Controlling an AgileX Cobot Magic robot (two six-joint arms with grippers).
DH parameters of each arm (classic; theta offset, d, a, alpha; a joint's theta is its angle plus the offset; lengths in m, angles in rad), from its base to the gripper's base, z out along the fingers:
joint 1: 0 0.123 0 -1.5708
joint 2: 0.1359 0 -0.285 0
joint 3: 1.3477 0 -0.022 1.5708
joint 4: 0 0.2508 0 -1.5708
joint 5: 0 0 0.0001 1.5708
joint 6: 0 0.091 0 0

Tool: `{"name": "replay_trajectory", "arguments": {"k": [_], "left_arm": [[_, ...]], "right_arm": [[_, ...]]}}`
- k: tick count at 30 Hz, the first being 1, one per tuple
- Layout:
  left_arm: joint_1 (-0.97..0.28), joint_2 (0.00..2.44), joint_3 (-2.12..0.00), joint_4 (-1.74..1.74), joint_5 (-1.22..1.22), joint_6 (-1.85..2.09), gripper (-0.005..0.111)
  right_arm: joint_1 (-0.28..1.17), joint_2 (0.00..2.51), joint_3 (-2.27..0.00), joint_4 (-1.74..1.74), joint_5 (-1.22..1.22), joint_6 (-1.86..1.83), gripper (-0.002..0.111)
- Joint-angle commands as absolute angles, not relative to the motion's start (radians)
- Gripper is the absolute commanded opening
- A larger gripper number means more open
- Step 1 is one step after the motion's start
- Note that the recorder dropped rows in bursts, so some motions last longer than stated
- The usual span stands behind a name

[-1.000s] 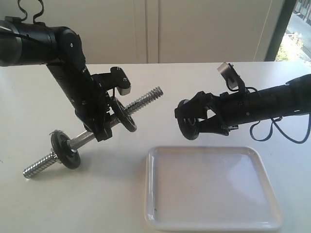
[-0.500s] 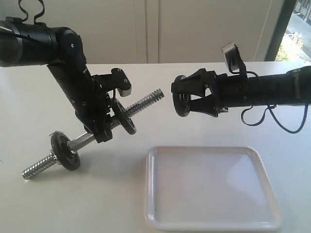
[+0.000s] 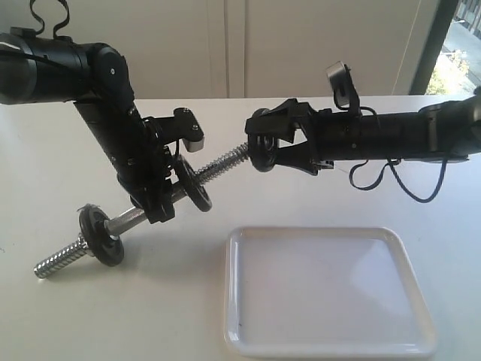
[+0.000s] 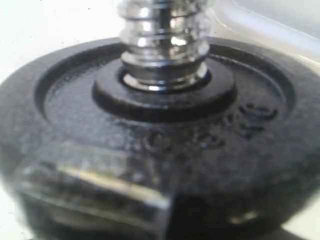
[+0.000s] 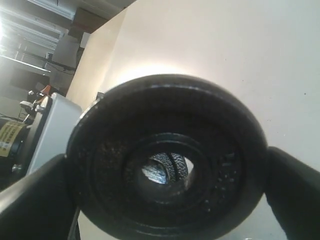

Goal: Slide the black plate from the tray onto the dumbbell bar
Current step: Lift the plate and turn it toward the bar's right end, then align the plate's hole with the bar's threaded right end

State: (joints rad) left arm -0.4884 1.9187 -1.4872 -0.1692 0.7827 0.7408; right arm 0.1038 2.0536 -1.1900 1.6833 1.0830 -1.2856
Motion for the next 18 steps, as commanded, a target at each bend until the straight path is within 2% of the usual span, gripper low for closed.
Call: {"name": "replay_trajectory", "arguments": {"k": [1,18], "left_arm": [[-0.489,1.863,-1.515,-0.233,0.797,0.739,0.000],[-0.489,1.863,-1.515,-0.233,0.801,0.741,0.000]], "right_arm": [[0.117,2.059,-1.213,1.744,1.156,-1.301,0.000],[0.132,2.108,-1.237,1.744,1.221,-1.245,0.000]]}}
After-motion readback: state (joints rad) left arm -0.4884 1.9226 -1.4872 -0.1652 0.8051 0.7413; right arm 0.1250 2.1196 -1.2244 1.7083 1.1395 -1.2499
